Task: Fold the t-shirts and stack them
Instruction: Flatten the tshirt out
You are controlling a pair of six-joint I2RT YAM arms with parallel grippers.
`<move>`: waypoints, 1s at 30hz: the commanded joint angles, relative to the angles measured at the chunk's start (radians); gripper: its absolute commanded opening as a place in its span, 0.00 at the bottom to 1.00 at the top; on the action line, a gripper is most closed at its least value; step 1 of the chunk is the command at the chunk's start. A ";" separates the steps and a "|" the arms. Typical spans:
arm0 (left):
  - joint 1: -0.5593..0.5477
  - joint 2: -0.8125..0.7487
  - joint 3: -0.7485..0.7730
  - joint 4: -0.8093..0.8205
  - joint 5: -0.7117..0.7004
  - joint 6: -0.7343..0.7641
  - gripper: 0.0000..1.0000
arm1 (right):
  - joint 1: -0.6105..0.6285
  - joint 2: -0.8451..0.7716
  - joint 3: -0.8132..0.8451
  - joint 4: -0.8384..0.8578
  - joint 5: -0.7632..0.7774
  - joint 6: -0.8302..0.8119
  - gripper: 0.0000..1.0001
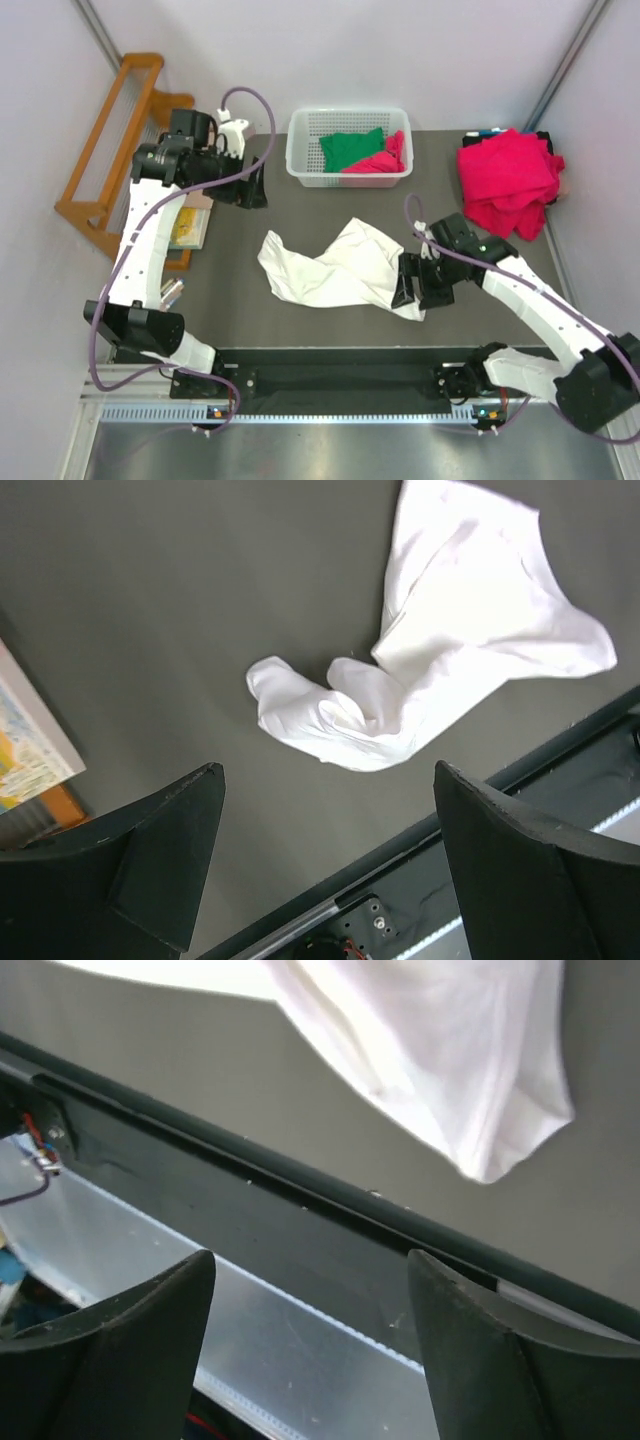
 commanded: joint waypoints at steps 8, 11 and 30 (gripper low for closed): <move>0.004 0.039 -0.152 0.200 -0.129 -0.149 0.81 | 0.003 0.463 0.470 0.289 0.213 -0.091 0.61; 0.004 0.043 -0.214 0.256 -0.130 -0.144 0.79 | 0.006 0.560 0.462 0.343 0.202 -0.074 0.54; 0.004 0.209 -0.310 0.374 -0.107 -0.140 0.74 | -0.009 0.753 0.407 0.463 0.196 -0.085 0.45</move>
